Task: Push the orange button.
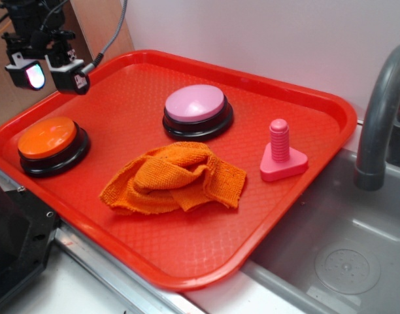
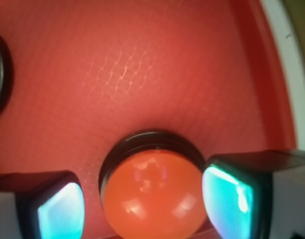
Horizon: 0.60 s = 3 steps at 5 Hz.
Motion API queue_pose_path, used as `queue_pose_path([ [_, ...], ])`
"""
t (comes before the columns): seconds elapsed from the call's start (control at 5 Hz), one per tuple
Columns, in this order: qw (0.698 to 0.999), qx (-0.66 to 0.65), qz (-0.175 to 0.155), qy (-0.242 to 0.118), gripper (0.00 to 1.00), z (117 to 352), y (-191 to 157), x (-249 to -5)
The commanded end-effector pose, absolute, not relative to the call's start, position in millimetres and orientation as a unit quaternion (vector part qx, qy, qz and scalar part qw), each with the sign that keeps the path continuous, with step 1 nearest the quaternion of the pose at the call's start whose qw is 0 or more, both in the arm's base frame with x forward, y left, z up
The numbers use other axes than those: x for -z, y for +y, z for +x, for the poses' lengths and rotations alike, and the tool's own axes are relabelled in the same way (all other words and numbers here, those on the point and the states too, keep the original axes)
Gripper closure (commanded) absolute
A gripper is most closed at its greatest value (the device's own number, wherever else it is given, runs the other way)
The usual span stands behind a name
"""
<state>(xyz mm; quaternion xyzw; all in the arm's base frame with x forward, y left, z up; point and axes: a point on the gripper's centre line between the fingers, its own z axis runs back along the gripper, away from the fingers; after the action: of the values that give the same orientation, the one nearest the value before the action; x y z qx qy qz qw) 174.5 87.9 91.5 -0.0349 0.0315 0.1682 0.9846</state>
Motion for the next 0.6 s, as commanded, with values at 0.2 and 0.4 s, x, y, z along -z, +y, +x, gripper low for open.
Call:
queue_pose_path([
  [0.2, 0.985, -0.168, -0.029, 0.006, 0.0, 149.4, 85.1, -127.9],
  [0.4, 0.986, -0.168, -0.026, 0.004, 0.0, 151.8, 84.8, -132.9],
])
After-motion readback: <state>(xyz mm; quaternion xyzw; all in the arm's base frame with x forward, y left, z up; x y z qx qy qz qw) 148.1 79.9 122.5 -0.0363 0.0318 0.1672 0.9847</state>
